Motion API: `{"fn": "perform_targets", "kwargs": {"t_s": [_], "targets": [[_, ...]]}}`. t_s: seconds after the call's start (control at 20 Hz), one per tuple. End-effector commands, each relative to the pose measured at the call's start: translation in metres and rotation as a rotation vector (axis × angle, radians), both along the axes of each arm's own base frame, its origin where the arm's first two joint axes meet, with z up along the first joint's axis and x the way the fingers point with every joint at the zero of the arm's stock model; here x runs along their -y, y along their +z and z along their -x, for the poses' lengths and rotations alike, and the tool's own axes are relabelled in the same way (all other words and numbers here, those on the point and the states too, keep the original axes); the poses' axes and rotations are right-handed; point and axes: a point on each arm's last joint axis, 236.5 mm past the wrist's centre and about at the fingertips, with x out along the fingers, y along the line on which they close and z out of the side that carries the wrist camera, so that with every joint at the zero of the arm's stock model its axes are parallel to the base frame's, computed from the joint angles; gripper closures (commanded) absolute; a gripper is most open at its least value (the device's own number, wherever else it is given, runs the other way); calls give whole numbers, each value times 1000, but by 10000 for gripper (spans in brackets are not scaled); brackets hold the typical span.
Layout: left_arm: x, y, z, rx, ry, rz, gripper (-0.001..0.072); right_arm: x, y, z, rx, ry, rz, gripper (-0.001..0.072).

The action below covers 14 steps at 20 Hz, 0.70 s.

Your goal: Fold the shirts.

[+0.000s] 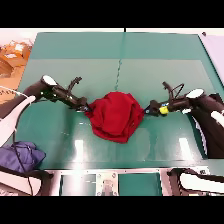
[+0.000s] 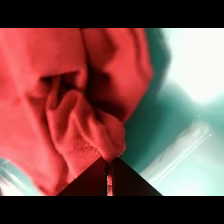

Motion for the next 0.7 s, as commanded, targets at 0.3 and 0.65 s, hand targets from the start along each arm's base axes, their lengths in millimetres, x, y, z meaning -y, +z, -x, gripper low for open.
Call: {"fn": "perform_targets", "kwargs": {"t_s": [0.3, 0.65], "targets": [[-144, 179, -25, 539, 190, -606, 689, 123, 159, -47, 304, -196, 229, 696], [-124, 440, 27, 1145, 428, -316, 689, 46, 425, 2, 994, -192, 33, 696]]}}
